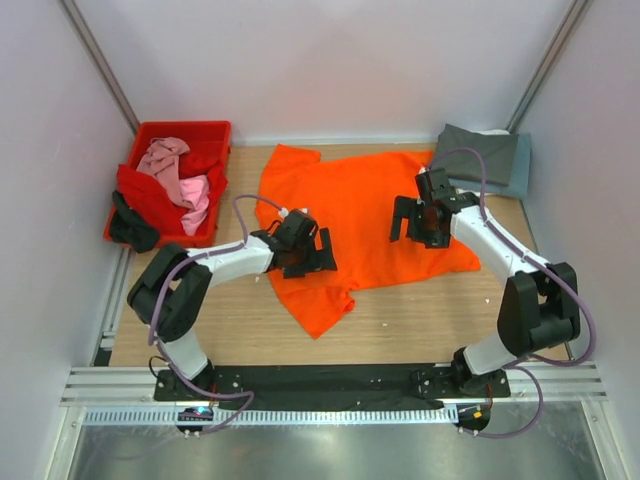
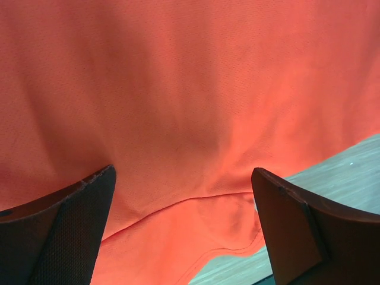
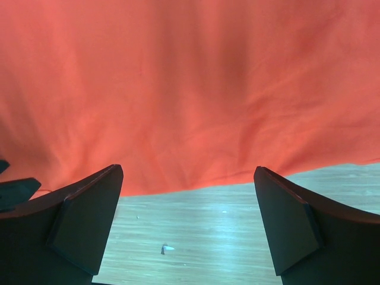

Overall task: Fold and stack the t-shirts
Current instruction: Flatten the tshirt out, then fold the tshirt

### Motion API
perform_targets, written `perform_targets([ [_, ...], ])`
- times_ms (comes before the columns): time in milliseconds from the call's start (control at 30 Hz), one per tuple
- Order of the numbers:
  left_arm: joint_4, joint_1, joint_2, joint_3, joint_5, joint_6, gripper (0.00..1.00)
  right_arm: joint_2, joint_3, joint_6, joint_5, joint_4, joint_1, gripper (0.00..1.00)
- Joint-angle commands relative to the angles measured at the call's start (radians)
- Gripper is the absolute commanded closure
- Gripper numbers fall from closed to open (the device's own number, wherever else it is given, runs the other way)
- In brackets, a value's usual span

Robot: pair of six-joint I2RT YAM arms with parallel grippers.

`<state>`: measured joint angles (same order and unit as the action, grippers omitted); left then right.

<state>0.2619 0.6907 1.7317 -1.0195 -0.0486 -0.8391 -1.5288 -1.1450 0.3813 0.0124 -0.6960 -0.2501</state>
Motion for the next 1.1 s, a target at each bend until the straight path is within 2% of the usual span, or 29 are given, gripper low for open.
perform_targets([
  [0, -0.064, 0.004, -0.043, 0.076, 0.042, -0.028, 0.03, 0.096, 0.005, 0.007, 0.046, 0.009, -0.003, 0.01],
  [67, -0.046, -0.002, -0.110, 0.140, 0.095, -0.026, 0.01, 0.125, 0.010, 0.004, 0.064, -0.005, -0.003, 0.00],
  [233, 0.062, -0.095, -0.247, 0.229, 0.131, -0.009, 0.00, 0.151, 0.004, 0.016, 0.130, -0.030, 0.000, 0.00],
  [333, 0.111, -0.123, -0.308, 0.240, 0.154, 0.017, 0.00, 0.168, 0.005, 0.027, 0.136, -0.031, -0.002, 0.00],
  [533, 0.155, -0.120, -0.340, 0.193, 0.115, 0.060, 0.01, 0.200, 0.014, 0.048, 0.136, -0.039, -0.002, 0.00],
  [700, 0.382, -0.039, -0.487, 0.089, 0.234, 0.072, 0.01, 0.263, 0.059, 0.053, 0.173, -0.051, -0.002, 0.00],
  [800, 0.488, 0.019, -0.607, 0.117, 0.263, 0.006, 0.04, 0.350, 0.109, 0.065, 0.188, -0.024, -0.002, 0.00],
  [833, 0.514, 0.035, -0.663, 0.128, 0.269, -0.044, 0.08, 0.370, 0.122, 0.083, 0.193, -0.005, -0.002, 0.00],
  [967, 0.628, 0.186, -0.791, 0.212, 0.308, -0.213, 0.09, 0.459, 0.175, 0.117, 0.195, 0.026, 0.000, 0.00],
  [1067, 0.605, 0.312, -0.863, 0.324, 0.316, -0.363, 0.10, 0.476, 0.203, 0.120, 0.176, 0.050, -0.002, 0.00],
])
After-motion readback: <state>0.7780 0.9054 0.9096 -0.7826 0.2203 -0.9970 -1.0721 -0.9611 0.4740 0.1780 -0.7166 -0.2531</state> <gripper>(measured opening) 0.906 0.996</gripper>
